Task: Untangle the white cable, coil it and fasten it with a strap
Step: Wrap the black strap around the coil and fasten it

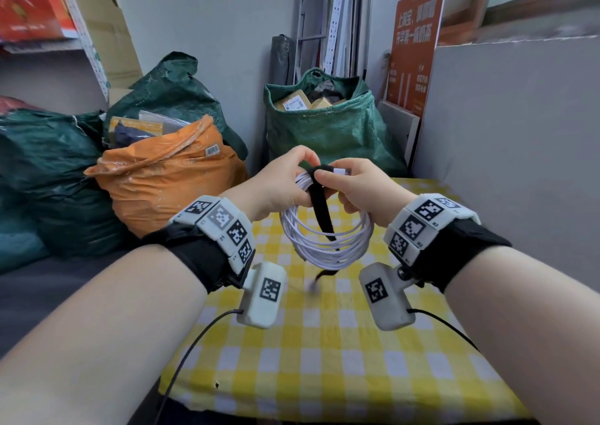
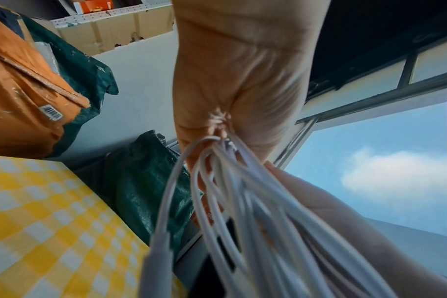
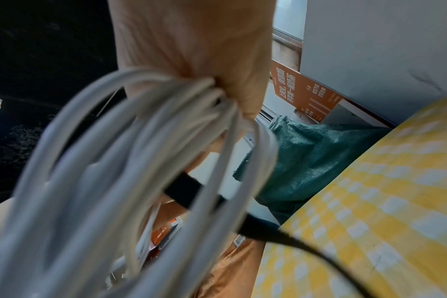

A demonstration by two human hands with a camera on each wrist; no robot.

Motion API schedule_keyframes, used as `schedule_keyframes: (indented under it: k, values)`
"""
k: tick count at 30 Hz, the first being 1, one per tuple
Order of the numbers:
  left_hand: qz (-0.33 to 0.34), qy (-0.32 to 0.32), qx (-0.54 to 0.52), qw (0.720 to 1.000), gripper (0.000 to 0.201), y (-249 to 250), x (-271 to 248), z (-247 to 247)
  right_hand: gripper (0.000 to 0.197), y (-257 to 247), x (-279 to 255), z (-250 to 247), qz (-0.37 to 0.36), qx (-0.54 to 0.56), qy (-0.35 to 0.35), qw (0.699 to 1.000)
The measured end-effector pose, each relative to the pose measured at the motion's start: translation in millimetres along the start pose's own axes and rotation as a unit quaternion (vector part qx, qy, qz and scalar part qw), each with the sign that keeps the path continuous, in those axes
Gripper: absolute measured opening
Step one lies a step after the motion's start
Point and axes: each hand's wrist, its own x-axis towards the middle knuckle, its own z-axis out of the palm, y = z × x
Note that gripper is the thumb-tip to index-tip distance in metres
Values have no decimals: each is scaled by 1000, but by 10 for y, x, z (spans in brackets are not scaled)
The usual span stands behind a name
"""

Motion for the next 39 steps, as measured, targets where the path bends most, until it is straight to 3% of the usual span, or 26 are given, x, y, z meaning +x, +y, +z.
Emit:
schedule_keyframes:
  k: [7,10,17,19,22,27,30,32,34,37,39]
  values:
    - [76,60,76,992,32,-36,34,41,22,11,-22,-30,-5,28,1,1000]
    - [127,83,125,980,17,-30,30,57,27,40,-26,-16,-2,47,-3,999]
    - [229,117,201,945,15,-23,29,73,37,48,-18,8,14,90,-14,996]
    - [257,123,237,929,13,3,21,86,28,61,-13,17,17,102,-25,994]
    - [265,124,230,928,14,23,2,109,11,65,-20,16,19,106,-31,994]
    - [178,127,135,966,19,-2,30,103,32,68,-18,-10,40,122,-21,992]
    - [88,168,-45,981,22,-38,56,48,33,48,-27,-50,30,110,-29,993]
    - [12,186,-196,963,24,-53,82,13,29,43,-28,-77,7,63,-35,997]
    - [-53,211,-309,926,29,-46,104,-8,21,35,-34,-84,-24,9,-31,999]
    - [-102,230,-413,875,34,-40,105,7,16,28,-49,-78,-48,-22,-33,998]
    - [-106,211,-401,885,36,-75,96,32,20,22,-57,-72,-43,-5,-36,998]
